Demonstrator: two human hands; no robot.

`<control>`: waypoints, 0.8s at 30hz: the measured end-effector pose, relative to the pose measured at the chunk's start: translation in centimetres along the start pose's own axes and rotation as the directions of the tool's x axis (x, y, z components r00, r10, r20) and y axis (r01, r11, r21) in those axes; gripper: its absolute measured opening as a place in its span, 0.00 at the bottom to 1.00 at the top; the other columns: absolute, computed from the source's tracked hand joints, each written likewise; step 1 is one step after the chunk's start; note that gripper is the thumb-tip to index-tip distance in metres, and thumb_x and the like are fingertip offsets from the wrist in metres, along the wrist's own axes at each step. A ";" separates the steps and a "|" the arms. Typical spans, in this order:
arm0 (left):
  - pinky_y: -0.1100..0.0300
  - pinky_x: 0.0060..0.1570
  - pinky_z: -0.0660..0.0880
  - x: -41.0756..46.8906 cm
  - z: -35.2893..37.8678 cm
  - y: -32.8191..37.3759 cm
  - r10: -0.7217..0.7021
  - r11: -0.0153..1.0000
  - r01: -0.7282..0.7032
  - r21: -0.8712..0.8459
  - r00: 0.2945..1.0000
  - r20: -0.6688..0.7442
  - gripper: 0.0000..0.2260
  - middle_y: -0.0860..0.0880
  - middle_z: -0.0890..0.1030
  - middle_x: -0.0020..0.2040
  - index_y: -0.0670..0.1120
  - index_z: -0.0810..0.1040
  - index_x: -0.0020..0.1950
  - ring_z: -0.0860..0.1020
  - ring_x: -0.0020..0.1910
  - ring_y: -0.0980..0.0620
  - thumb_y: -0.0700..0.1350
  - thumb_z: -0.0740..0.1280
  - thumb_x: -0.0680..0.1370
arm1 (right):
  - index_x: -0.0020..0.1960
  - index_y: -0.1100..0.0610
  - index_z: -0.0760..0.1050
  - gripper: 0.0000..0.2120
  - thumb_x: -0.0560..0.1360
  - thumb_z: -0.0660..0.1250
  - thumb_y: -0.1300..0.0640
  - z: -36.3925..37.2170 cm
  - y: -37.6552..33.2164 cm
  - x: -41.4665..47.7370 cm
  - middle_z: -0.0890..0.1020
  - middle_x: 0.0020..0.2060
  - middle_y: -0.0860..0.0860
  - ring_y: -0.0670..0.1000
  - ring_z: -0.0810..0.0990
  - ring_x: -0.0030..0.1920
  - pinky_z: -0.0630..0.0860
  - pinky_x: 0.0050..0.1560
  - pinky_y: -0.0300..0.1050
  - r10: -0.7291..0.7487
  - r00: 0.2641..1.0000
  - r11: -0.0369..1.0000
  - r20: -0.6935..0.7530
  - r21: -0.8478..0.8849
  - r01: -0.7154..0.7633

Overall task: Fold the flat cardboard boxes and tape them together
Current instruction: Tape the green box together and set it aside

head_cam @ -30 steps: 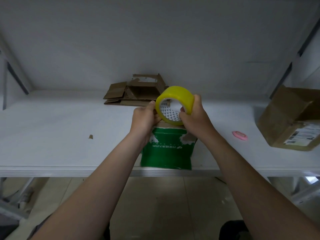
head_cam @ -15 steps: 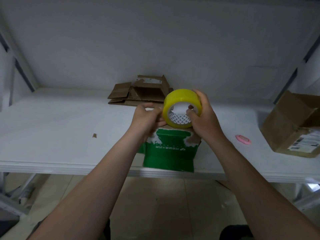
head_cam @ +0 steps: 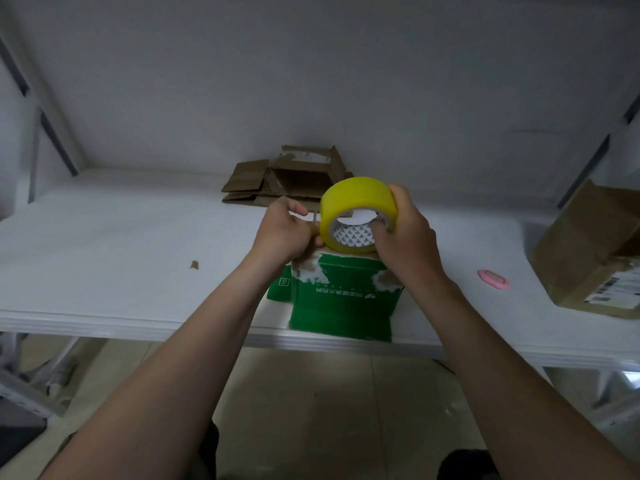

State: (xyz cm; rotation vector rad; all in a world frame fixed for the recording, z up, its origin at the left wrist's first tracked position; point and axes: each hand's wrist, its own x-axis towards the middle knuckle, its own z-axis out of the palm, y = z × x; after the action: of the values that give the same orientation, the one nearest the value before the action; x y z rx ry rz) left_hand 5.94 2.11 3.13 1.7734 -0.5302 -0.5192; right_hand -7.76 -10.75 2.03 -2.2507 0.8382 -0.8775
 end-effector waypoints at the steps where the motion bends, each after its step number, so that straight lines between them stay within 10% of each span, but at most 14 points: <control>1: 0.63 0.23 0.68 -0.1 0.0 0.0 -0.009 1.000 0.009 -0.014 1.000 0.008 0.11 0.47 0.81 0.30 0.47 0.67 0.52 0.75 0.24 0.53 0.36 0.68 0.80 | 0.74 0.46 0.64 0.22 0.82 0.61 0.56 0.0 -0.1 0.0 0.77 0.63 0.52 0.57 0.78 0.57 0.72 0.49 0.46 0.000 1.000 1.000 0.002 -0.022 0.000; 16: 0.62 0.27 0.63 0.7 -3.2 -1.3 -0.071 0.990 0.049 -0.129 0.984 -0.166 0.12 0.48 0.83 0.45 0.49 0.65 0.48 0.82 0.33 0.56 0.42 0.69 0.80 | 0.64 0.47 0.71 0.14 0.79 0.65 0.56 -0.5 -0.6 -0.4 0.77 0.49 0.48 0.54 0.78 0.49 0.69 0.36 0.41 0.099 0.995 0.995 -0.025 -0.008 -0.100; 24: 0.58 0.33 0.66 1.5 -2.9 -4.1 -0.108 0.981 0.064 -0.181 0.964 -0.241 0.14 0.45 0.83 0.46 0.49 0.66 0.45 0.75 0.42 0.50 0.47 0.73 0.78 | 0.70 0.46 0.64 0.18 0.81 0.61 0.53 -1.0 -2.8 -0.6 0.78 0.57 0.52 0.57 0.71 0.48 0.65 0.47 0.51 -0.002 0.999 0.968 0.043 -0.252 0.012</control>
State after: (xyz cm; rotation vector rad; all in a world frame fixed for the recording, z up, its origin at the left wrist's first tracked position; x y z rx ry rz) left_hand 9.19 4.42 -0.19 1.6704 -0.2250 -0.3812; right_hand -7.87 -8.85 4.32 -2.4829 0.9698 -0.7588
